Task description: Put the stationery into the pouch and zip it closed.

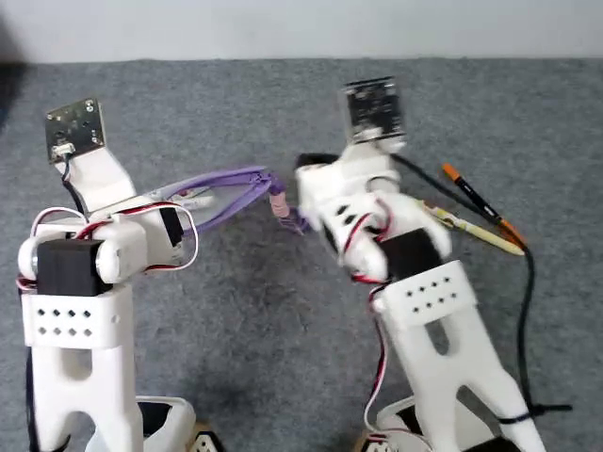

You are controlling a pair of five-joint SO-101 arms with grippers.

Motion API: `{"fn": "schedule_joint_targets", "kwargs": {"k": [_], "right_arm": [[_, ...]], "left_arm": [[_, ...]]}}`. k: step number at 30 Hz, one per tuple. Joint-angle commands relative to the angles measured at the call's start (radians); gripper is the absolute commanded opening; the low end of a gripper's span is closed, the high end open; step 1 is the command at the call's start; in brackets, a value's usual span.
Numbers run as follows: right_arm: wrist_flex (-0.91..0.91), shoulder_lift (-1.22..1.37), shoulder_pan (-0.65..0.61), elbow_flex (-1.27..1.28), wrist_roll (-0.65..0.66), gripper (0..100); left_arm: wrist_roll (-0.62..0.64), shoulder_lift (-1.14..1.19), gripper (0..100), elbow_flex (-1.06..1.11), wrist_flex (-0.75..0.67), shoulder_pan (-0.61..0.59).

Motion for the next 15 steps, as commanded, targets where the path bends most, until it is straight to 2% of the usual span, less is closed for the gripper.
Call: {"fn": "schedule_joint_targets", "kwargs": {"k": [1, 5, 10, 15], "right_arm": [[0.016, -0.025, 0.088, -0.054, 0.089, 0.9], [0.13, 0.059, 0.137, -0.138, 0.129, 0.9], [0.354, 0.282, 0.179, -0.358, 0.133, 0.9], [0.579, 0.555, 0.186, -0.614, 0.276, 0.9]], "left_arm": [[0.009, -0.009, 1, -0.056, 0.003, 0.002], [0.009, -0.008, 1, -0.056, 0.003, 0.002], [0.009, -0.003, 1, -0.056, 0.002, 0.002], [0.009, -0.002, 1, -0.056, 0.002, 0.002]]}}
